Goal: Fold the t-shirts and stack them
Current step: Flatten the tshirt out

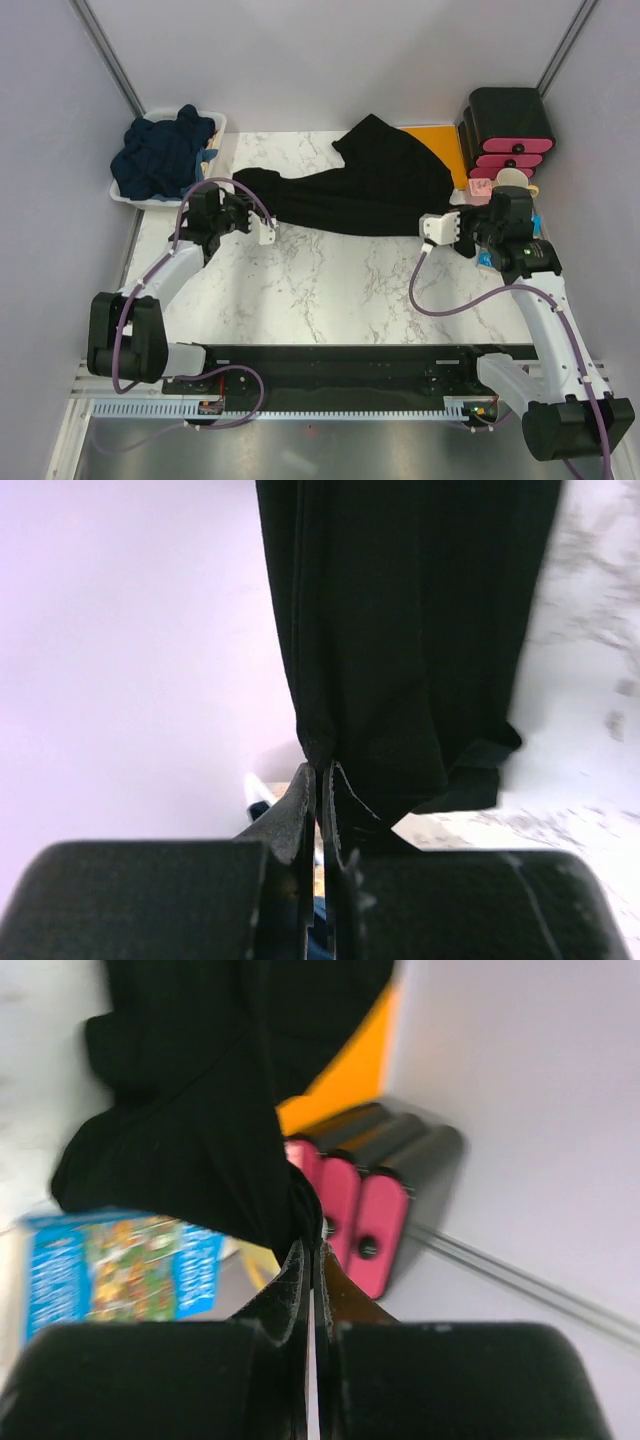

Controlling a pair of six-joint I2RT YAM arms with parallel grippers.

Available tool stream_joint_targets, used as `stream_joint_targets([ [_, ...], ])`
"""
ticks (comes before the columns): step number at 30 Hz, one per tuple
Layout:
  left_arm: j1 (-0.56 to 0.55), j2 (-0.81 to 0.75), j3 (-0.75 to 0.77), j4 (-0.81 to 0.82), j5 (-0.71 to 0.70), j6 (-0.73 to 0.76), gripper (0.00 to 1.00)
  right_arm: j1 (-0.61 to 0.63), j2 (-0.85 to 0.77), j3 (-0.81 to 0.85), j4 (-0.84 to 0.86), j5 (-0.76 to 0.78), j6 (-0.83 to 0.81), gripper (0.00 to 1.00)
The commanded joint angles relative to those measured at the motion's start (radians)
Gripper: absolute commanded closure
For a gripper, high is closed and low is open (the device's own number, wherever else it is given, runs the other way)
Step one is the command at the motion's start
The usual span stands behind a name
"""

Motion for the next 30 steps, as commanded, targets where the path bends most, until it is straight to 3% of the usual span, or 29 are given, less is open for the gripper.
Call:
stream_joint_targets([
  [1,0.031,-0.055,-0.042,-0.237,0.051,0.158,0.98,-0.005,-0.020,0.022,-0.324,-0.048,-0.142,1.00],
  [8,0.077,-0.105,-0.060,-0.421,0.053,0.296,0.98,-0.003,-0.031,0.039,-0.472,-0.093,-0.264,0.91],
  [10,0.090,-0.105,-0.057,-0.504,0.051,0.348,0.98,-0.003,-0.036,0.044,-0.532,-0.123,-0.302,0.83],
  [11,0.099,-0.105,-0.054,-0.537,0.048,0.372,0.98,-0.005,-0.037,0.048,-0.551,-0.134,-0.319,0.55],
  [14,0.114,-0.107,-0.059,-0.599,0.039,0.437,0.98,-0.005,-0.047,0.047,-0.575,-0.148,-0.354,0.05],
  [15,0.117,-0.108,-0.062,-0.607,0.041,0.461,0.98,-0.005,-0.045,0.048,-0.551,-0.147,-0.330,0.02],
  [23,0.137,-0.079,-0.060,-0.653,-0.010,0.538,0.98,-0.005,0.143,0.155,-0.280,-0.061,0.058,0.04],
  [27,0.137,-0.024,-0.022,-0.653,-0.038,0.545,0.98,-0.005,0.311,0.280,-0.287,-0.038,0.228,0.10],
  [30,0.137,0.017,0.034,-0.636,-0.041,0.500,0.98,-0.005,0.467,0.411,-0.429,-0.033,0.255,0.14],
])
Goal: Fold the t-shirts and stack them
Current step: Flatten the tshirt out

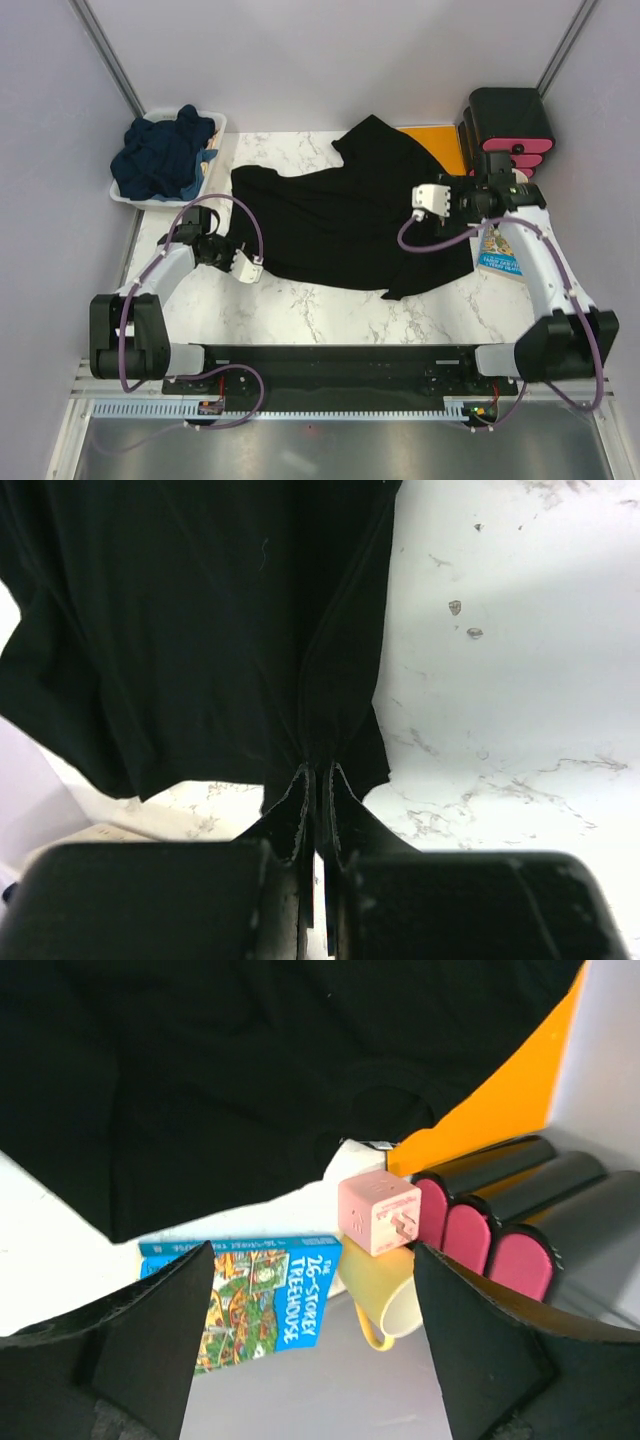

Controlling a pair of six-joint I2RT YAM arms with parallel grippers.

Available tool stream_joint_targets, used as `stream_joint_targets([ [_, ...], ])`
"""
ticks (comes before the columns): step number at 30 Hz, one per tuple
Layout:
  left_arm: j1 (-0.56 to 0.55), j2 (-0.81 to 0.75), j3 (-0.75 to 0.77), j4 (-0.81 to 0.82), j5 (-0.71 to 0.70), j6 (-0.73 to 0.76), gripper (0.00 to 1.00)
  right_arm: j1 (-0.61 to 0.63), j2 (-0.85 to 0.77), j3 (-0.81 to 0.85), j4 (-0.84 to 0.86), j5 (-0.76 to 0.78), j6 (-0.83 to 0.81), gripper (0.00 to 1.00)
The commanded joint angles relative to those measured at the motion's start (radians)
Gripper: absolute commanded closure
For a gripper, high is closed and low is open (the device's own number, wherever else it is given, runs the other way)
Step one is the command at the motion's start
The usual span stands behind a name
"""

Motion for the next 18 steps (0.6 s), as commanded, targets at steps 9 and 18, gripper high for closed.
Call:
stream_joint_targets([
  [9,0.006,0.083,0.147,0.032,-0.046,0.139,0.98,-0.004,0.502,0.468,-0.502,-0.054,0.138,0.23],
  [18,0.006,0.039,0.099,-0.014,-0.062,0.166,0.98,0.020,0.609,0.505,-0.557,0.029,0.082,0.25],
])
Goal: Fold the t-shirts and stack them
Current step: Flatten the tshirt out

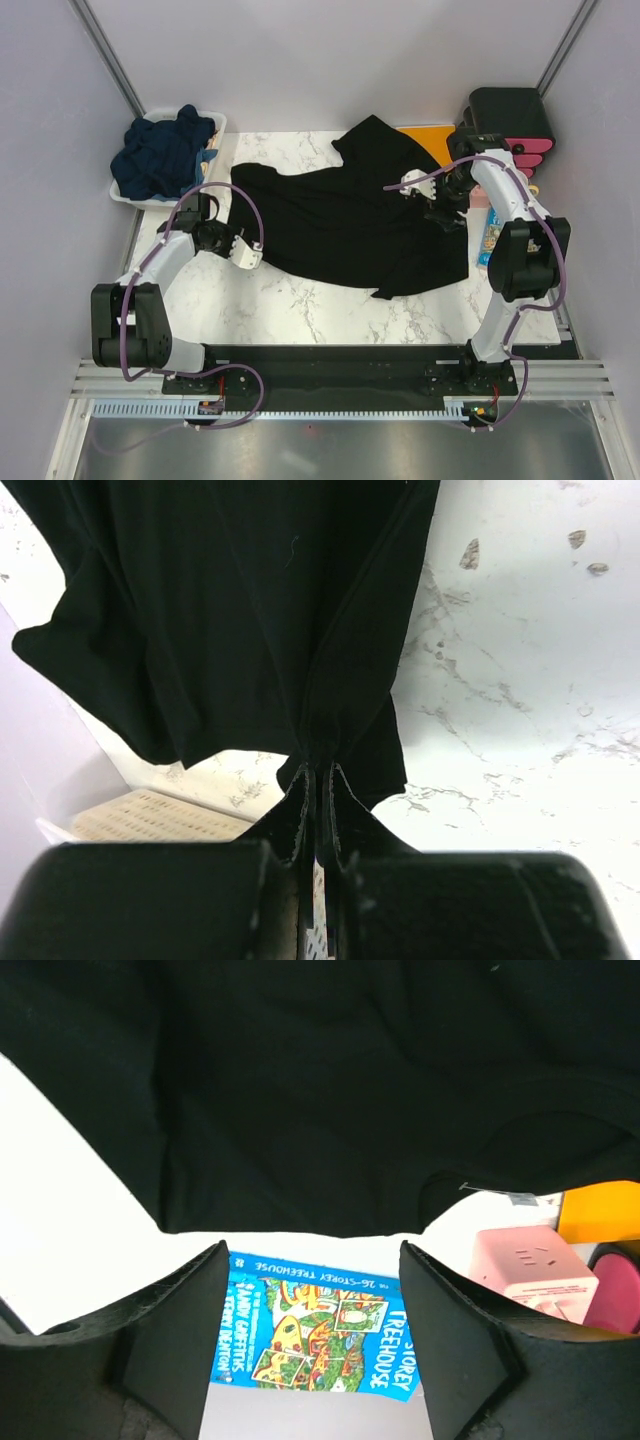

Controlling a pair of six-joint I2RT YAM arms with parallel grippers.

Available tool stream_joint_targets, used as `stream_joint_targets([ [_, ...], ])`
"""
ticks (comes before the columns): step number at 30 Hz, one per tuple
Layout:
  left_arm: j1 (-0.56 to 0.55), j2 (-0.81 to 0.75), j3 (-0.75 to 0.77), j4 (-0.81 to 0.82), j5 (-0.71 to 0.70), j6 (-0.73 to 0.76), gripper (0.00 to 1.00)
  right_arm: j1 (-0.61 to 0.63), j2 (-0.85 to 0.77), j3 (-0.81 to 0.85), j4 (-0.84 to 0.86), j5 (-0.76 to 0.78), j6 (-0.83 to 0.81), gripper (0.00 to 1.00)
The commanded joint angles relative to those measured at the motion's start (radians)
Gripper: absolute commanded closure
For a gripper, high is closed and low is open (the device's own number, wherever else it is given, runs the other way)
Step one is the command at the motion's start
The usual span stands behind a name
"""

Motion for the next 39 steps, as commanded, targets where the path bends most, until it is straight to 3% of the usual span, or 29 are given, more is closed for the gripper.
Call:
stream_joint_targets([
  [1,0.006,-0.039,-0.023,-0.039,-0.021,0.168,0.98,0.025,0.021,0.020,-0.142,0.026,-0.020,0.26],
  [5,0.006,-0.030,-0.045,-0.069,-0.064,0.185,0.98,0.034,0.015,-0.010,0.005,0.041,0.005,0.26],
  [12,0.045,-0.021,-0.022,-0.166,-0.107,0.198,0.98,0.063,0.009,-0.021,0.090,0.066,0.020,0.24],
  [13,0.048,-0.017,-0.014,-0.186,-0.107,0.197,0.94,0.065,0.006,-0.027,0.104,0.071,0.023,0.23],
  [14,0.049,-0.015,0.007,-0.194,-0.104,0.176,0.80,0.065,0.003,-0.027,0.127,0.077,0.024,0.23],
  [16,0.049,-0.009,0.036,-0.233,-0.098,0.146,0.27,0.063,-0.001,-0.024,0.160,0.078,0.034,0.22],
  [20,0.051,-0.007,0.122,-0.258,-0.112,0.062,0.01,0.065,-0.011,-0.029,0.245,0.087,0.066,0.21],
  [22,0.051,-0.009,0.174,-0.252,-0.074,0.010,0.00,0.065,-0.019,-0.032,0.341,0.095,0.133,0.22],
  [25,0.051,0.014,0.328,-0.188,0.023,-0.200,0.00,0.065,-0.010,-0.021,0.473,0.089,0.263,0.26],
  [26,0.051,0.037,0.407,-0.151,0.041,-0.304,0.00,0.065,0.001,-0.012,0.505,0.094,0.300,0.32],
  [27,0.049,0.086,0.444,-0.145,0.061,-0.340,0.01,0.065,0.018,0.006,0.522,0.091,0.336,0.45],
  [28,0.048,0.121,0.481,-0.141,0.070,-0.364,0.26,0.065,0.065,0.057,0.545,0.094,0.365,0.77],
  [29,0.043,0.152,0.542,-0.137,0.077,-0.401,0.61,0.063,0.094,0.089,0.559,0.103,0.446,0.94],
  [30,0.040,0.221,0.570,-0.108,0.066,-0.427,0.89,0.063,0.126,0.127,0.564,0.118,0.480,1.00],
  [31,0.026,0.252,0.618,-0.096,0.060,-0.467,0.98,0.063,0.191,0.205,0.562,0.121,0.504,1.00],
  [39,-0.073,0.526,0.799,-0.048,0.000,-0.547,0.98,0.063,0.462,0.485,0.616,0.101,0.692,1.00],
])
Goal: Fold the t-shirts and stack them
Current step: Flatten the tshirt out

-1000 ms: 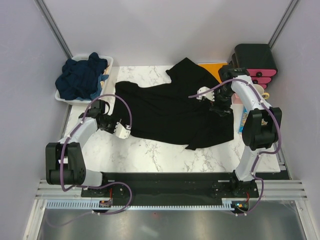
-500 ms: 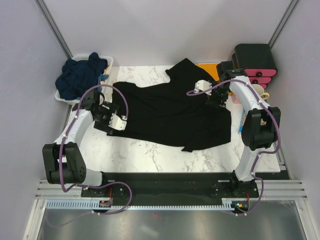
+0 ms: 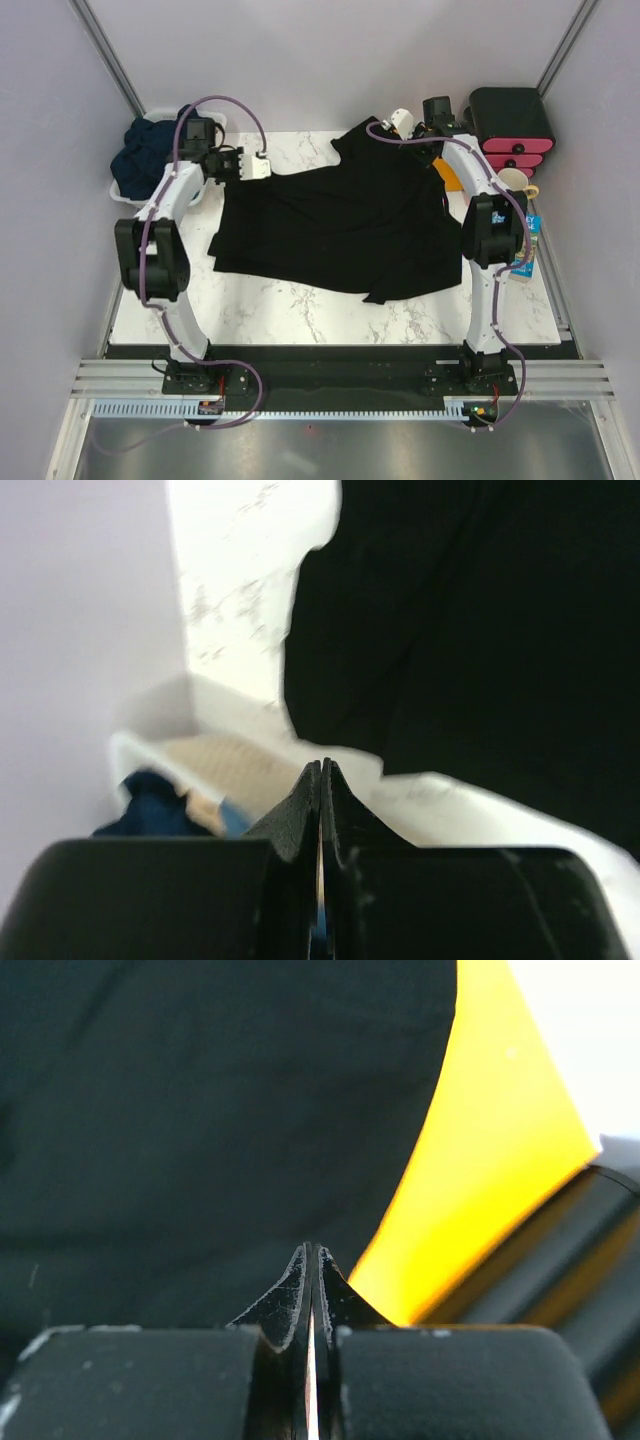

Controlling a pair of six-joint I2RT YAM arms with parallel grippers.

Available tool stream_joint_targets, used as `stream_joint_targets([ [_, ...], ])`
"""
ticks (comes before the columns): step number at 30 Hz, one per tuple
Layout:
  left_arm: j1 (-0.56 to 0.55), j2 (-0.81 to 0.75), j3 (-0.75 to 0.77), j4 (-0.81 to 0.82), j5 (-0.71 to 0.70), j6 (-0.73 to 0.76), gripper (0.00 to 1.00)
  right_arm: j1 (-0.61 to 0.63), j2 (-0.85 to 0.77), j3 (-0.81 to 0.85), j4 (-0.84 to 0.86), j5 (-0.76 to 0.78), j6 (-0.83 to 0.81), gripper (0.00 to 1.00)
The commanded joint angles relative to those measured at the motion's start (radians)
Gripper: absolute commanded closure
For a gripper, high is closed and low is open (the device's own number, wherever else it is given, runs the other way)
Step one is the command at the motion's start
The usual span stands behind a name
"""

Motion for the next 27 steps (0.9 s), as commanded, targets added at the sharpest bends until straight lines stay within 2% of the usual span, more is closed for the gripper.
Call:
stream_joint_targets([
  [1,-0.065,0.117,0.092,0.013,-0.003,-0.108,0.98,0.002,0.120,0.125,0.093,-0.014,0.161,1.00],
  [12,-0.134,0.225,0.127,0.091,-0.084,-0.122,0.98,0.006,0.247,0.119,0.283,0.150,0.161,1.00],
  [22,-0.138,0.328,0.184,0.188,-0.274,-0.154,0.98,0.006,0.298,0.123,0.325,0.202,0.160,1.00],
  [27,-0.138,0.352,0.192,0.202,-0.306,-0.148,0.98,0.005,0.333,0.132,0.328,0.253,0.141,1.00],
])
